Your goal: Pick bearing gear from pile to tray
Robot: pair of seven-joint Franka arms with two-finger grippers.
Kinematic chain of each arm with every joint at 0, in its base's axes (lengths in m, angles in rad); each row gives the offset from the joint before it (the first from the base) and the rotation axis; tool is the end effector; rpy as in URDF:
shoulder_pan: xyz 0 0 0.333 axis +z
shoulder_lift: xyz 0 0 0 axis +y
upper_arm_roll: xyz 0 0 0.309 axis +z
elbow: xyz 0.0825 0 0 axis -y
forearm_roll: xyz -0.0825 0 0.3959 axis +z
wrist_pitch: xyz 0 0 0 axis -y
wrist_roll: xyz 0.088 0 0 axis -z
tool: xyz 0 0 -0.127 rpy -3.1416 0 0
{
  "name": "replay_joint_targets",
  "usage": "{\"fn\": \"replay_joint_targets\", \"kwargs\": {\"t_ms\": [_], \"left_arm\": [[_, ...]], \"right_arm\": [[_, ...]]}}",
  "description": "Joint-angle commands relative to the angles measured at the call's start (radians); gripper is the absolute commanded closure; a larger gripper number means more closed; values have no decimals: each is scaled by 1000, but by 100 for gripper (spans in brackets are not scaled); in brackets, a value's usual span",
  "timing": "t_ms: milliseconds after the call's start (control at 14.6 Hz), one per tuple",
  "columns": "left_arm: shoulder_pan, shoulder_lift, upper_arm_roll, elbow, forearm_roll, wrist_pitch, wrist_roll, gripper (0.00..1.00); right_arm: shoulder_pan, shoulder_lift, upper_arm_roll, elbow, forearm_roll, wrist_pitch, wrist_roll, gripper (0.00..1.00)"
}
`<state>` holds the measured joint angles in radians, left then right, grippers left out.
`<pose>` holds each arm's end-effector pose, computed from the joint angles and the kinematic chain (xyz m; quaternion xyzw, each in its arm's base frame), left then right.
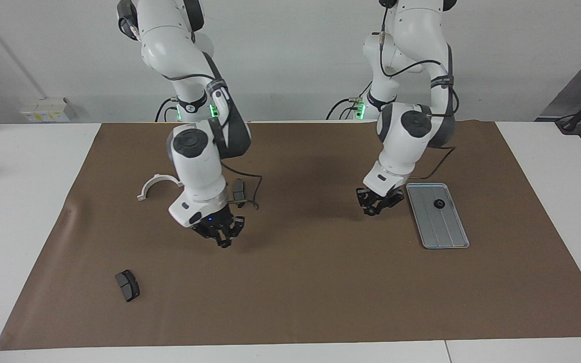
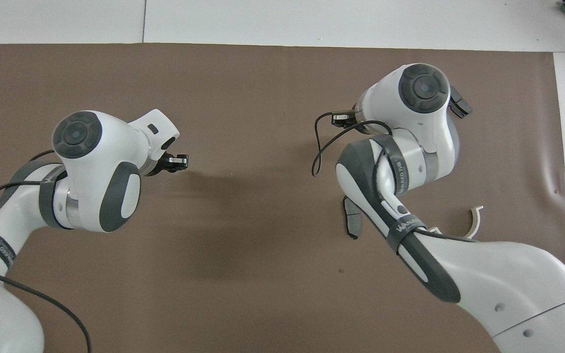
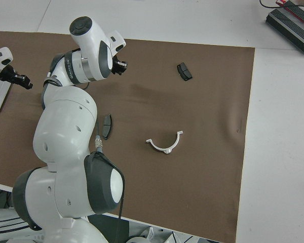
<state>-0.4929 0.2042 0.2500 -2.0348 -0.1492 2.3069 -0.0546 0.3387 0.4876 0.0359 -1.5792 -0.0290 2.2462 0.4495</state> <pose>0.5825 -0.1522 0.3214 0.9975 -0.0495 0.0329 0.0374 0.6664 0.2573 0.3424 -0.9954 0.0321 -0.0838 0.0324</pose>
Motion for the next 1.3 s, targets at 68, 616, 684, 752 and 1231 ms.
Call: {"fn": "replay_joint_targets", "kwargs": {"t_ms": [68,616,684,752,1231], "left_arm": [[152,-48,-8,-68,3,-7,82,100],[261,-77,-6,-90,3,-162,160,100],[273,-85,-6,-103,3,-164,162,100],[275,-89,-6,-125,3,-153,157,100],[261,-105,-8,-171,3,-104,153,4]], "right_arm": [[112,120,-1,117,-11,27,188,100],[218,177,-1,90,-2,196,342,86],[218,177,-1,85,-3,194,344,34],[218,175,-1,79,-14,199,345,0],[168,116,-54,74,-49,178,325,0]]}}
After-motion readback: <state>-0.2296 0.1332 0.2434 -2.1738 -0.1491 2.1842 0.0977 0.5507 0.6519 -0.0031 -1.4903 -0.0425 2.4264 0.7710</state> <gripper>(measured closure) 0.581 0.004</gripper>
